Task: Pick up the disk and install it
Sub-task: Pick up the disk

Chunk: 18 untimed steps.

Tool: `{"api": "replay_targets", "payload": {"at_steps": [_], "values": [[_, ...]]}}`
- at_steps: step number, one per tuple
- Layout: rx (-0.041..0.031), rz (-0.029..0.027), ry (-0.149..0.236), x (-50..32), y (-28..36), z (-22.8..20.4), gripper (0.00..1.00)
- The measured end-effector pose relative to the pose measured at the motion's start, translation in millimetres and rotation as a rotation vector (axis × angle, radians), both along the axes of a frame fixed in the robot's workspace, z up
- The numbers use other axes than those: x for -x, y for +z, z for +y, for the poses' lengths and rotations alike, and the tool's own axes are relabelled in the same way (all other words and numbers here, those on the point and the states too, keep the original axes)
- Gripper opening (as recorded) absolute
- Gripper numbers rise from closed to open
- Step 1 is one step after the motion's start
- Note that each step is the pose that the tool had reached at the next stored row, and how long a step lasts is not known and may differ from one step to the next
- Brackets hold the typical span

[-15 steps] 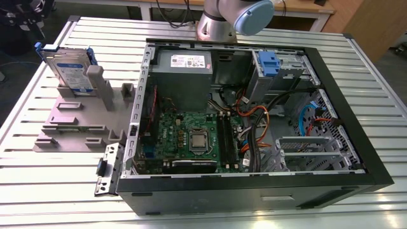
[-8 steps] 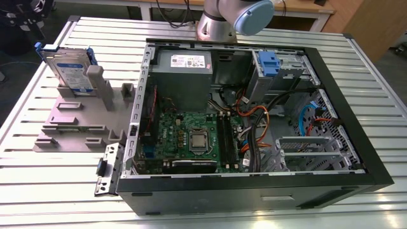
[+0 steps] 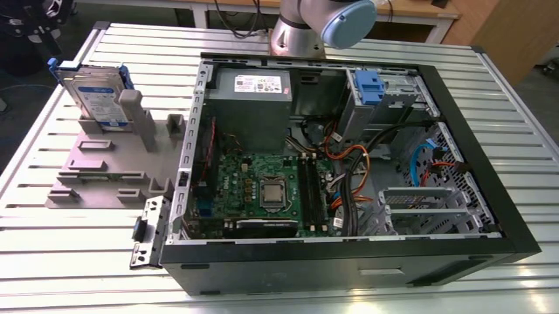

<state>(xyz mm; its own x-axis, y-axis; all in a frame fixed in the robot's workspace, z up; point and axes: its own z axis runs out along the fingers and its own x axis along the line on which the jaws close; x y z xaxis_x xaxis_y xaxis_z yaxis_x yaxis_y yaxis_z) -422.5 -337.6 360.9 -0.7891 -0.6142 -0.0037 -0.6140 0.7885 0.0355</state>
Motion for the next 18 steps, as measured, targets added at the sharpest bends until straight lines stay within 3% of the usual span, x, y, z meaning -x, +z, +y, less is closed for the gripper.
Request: {"api": "replay_targets", "payload": {"at_steps": [18], "values": [[0.0000, 0.0000, 0.287, 0.0, -1.1, 0.0, 0.11]]}}
